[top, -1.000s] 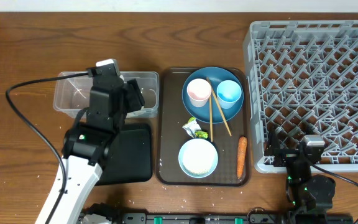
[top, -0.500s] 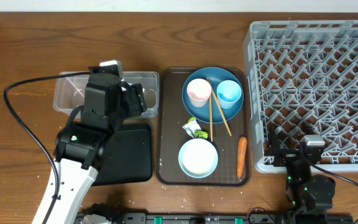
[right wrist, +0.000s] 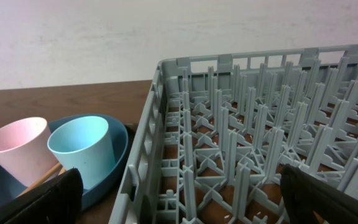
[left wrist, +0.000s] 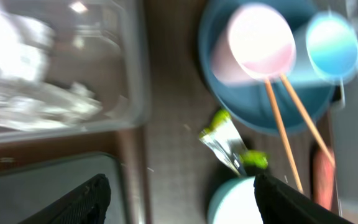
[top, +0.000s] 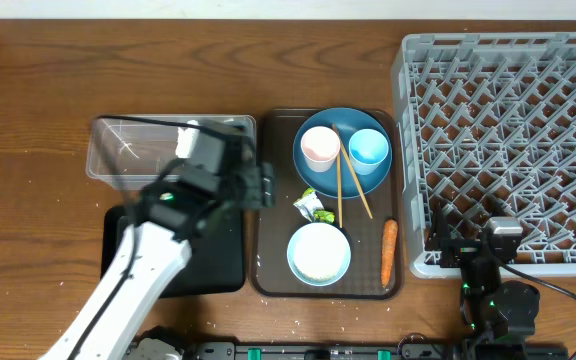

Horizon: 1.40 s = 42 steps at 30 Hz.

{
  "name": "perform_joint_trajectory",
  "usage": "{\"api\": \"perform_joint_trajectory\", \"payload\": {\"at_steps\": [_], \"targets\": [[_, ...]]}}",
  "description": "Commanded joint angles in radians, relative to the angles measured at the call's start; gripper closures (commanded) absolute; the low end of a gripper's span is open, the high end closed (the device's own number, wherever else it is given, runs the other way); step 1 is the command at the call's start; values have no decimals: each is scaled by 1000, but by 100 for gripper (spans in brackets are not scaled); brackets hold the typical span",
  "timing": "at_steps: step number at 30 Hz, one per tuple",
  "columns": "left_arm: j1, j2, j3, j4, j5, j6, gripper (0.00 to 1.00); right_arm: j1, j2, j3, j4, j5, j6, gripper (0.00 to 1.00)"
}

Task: Sort waste into correct bins and load items into the dishwasher rack
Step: 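Move the left gripper to the green snack packet and grasp it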

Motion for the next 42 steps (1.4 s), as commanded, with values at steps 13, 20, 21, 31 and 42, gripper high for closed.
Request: {"api": "perform_joint_trajectory", "payload": {"at_steps": [13, 20, 21, 31, 42], "targets": [[-191, 285, 18, -48, -60, 16, 36, 8, 2, -2, -4, 6, -6, 1], [-198, 368, 16, -64, -76, 16, 44, 8, 2, -2, -4, 6, -6, 1], [-203, 377, 16, -67, -76, 15, 44, 8, 2, -2, -4, 6, -6, 1], [-309, 401, 15, -79, 71, 16, 44, 8, 2, -2, -4, 6, -6, 1], [-354, 401, 15, -65, 11, 12, 29, 8, 2, -2, -4, 6, -6, 1]]}}
